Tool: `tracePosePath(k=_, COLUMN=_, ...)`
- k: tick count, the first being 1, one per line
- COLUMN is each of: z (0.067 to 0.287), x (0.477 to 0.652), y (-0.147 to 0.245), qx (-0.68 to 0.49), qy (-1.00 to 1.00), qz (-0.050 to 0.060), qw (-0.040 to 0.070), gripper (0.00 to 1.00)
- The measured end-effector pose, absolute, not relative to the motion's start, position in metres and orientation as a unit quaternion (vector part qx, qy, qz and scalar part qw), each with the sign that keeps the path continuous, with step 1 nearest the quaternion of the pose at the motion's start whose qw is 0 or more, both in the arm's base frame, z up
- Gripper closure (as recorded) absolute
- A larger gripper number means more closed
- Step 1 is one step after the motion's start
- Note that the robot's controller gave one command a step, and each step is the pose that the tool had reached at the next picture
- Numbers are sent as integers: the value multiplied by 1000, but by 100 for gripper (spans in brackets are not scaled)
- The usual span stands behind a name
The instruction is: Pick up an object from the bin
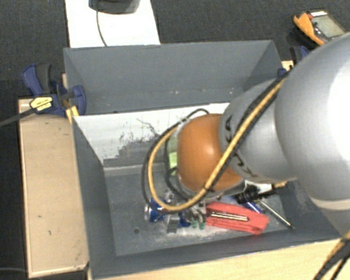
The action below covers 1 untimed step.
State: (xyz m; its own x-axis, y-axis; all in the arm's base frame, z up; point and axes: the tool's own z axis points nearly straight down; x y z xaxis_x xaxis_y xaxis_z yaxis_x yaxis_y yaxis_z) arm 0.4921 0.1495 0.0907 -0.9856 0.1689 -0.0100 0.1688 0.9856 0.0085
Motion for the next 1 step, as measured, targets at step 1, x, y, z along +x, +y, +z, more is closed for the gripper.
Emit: tracePosePath(k=1, z=141, x=492, y=149, qx=84, qy=996, qz=4, qw=5, gripper=100)
